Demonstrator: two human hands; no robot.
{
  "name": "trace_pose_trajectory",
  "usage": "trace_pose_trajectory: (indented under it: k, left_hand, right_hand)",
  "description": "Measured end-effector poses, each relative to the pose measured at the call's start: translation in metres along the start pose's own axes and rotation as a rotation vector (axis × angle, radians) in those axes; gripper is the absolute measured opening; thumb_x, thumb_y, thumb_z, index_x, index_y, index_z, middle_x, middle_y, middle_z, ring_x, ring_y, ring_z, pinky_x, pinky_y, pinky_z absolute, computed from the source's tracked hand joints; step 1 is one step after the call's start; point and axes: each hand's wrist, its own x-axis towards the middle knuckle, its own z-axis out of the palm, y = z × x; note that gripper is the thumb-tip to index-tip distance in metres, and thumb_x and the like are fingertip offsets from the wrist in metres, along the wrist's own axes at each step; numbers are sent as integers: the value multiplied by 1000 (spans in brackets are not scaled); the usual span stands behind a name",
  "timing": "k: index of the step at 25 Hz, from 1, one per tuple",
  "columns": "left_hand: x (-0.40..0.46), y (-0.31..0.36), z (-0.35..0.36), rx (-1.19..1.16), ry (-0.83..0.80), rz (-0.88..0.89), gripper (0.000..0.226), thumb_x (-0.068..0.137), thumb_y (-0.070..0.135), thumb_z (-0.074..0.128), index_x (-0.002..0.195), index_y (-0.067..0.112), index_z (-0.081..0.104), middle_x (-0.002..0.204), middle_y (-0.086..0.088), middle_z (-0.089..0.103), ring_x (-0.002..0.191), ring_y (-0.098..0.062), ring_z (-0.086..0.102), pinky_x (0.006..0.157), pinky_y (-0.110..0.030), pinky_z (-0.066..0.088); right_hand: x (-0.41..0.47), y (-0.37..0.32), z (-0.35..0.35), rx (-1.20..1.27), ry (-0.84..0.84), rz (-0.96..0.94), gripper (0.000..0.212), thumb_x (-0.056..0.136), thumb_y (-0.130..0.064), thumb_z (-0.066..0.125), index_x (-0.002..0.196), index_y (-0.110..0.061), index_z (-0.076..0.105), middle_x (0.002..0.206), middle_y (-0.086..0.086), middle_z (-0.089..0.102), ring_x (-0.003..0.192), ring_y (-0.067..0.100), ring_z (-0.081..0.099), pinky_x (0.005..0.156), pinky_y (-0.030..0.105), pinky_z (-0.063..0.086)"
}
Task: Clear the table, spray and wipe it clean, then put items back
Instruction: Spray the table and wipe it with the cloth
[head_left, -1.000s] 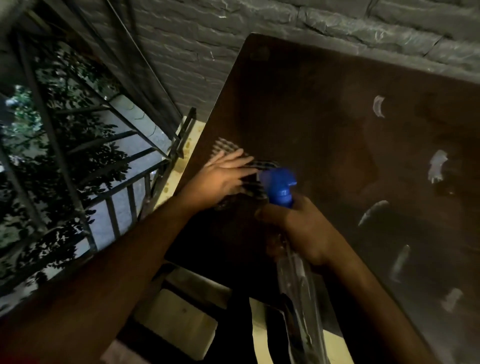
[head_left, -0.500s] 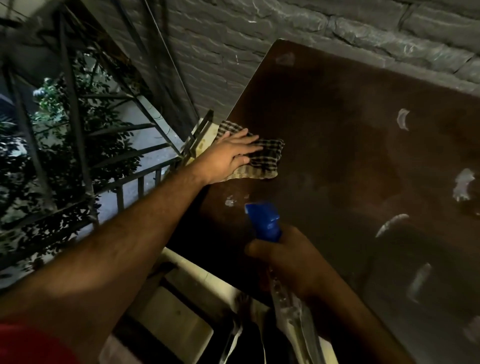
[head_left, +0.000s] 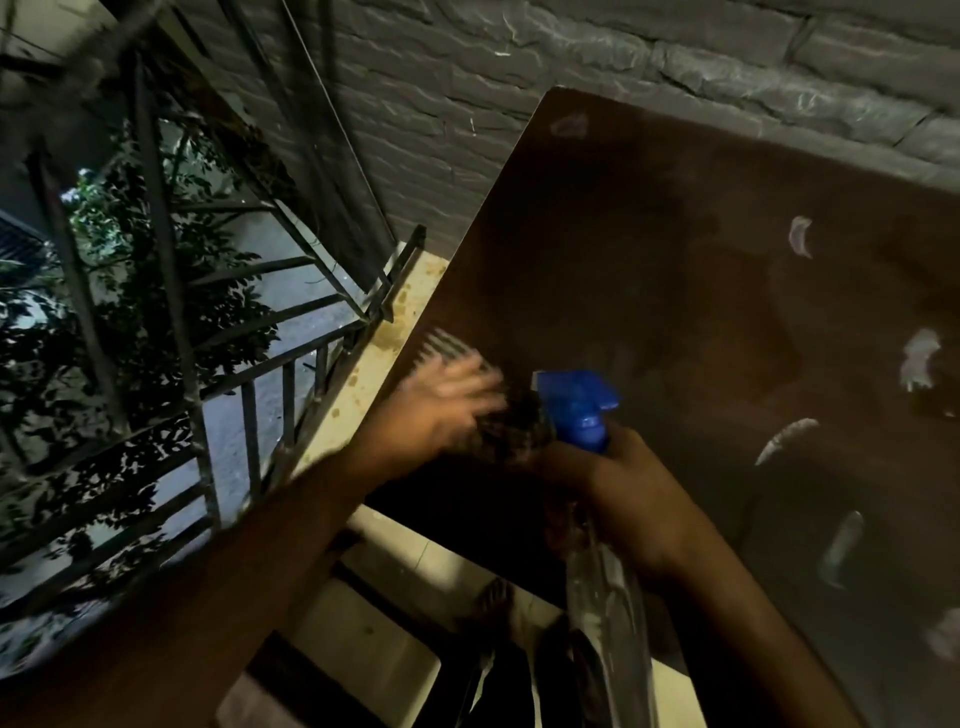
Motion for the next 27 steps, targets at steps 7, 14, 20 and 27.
trace_pose_trajectory:
  k: [7, 14, 20, 27]
  left_hand:
    - [26, 45, 8, 41, 12, -35, 40, 90, 13, 45, 127, 27, 52, 140, -7, 51, 140, -25, 31, 113, -56, 22]
    - [34, 0, -22, 27, 111, -356, 36, 92, 22, 47, 126, 19, 60, 144, -4, 47, 141, -27, 30, 111, -63, 20]
    - [-69, 24, 5, 45, 18, -75, 48, 91, 17, 39, 138, 30, 44, 150, 6, 35, 145, -16, 19, 114, -57, 19]
    - [-19, 101, -16, 19, 154, -316, 32, 92, 4, 43, 114, -6, 64, 126, -25, 58, 125, -37, 45, 105, -46, 29]
  right_hand:
    - [-1, 1, 5, -20, -3, 13, 12, 81, -13, 66, 92, -8, 63, 62, 7, 61, 55, 22, 57, 51, 33, 48]
    - [8, 11, 11, -51, 20, 44, 7, 81, -7, 66, 80, -12, 61, 54, 5, 59, 50, 24, 56, 55, 38, 49]
    - [3, 3, 18, -104, -43, 43, 7, 83, -10, 64, 81, -16, 60, 53, -1, 59, 48, 16, 57, 53, 33, 48]
    - [9, 11, 36, -149, -80, 48, 21, 75, -19, 65, 90, -5, 60, 57, 8, 58, 50, 24, 56, 56, 38, 49]
